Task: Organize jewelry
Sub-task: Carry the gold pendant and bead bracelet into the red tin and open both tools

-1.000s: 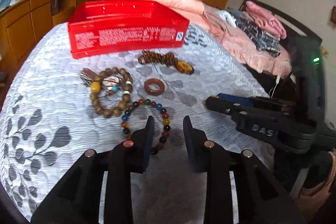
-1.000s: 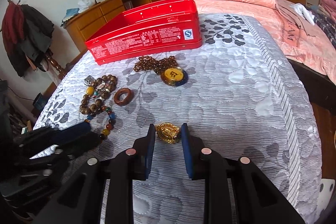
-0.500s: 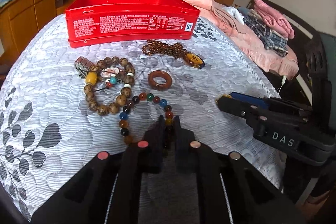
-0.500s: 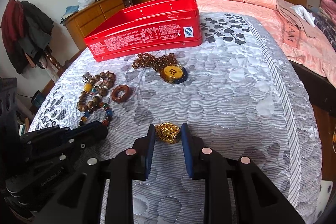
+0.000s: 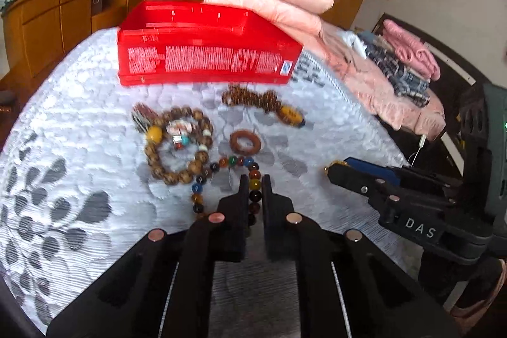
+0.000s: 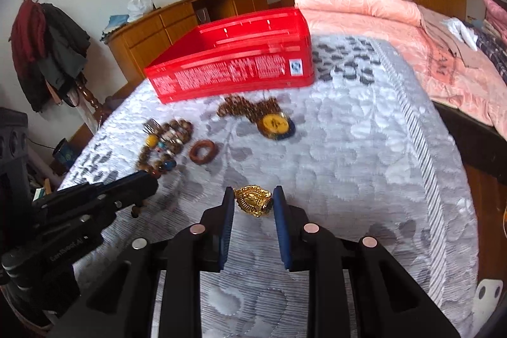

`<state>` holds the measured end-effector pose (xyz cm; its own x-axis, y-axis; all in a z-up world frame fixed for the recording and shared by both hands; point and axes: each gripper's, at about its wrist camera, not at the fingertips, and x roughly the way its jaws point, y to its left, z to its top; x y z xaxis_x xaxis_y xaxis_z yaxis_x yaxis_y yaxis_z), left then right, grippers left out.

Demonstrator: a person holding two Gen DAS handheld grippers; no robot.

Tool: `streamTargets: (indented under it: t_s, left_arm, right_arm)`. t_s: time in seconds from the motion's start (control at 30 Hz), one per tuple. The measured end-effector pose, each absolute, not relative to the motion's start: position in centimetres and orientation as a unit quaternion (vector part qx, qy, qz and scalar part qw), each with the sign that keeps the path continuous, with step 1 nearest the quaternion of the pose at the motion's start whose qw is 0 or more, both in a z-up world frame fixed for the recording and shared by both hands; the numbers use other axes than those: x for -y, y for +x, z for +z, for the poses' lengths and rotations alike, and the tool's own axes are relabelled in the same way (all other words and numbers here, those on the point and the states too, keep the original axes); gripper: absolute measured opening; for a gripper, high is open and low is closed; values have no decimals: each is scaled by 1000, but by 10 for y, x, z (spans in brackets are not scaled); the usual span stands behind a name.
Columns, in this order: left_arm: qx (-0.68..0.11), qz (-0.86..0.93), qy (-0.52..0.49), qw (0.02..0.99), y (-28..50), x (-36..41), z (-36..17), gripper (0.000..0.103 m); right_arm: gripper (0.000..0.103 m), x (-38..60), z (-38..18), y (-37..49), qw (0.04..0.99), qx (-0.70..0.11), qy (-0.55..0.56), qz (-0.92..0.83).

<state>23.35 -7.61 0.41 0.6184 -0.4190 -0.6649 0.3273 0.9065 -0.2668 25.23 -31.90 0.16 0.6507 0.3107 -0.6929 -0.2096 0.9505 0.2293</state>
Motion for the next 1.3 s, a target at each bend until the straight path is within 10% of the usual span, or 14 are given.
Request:
streamTargets:
  t_s: [1.3]
  left_arm:
    - [-269,-202,-44,941,366,60,125,7]
  right_arm:
    - [24,296,95,398,930,-325,3,172]
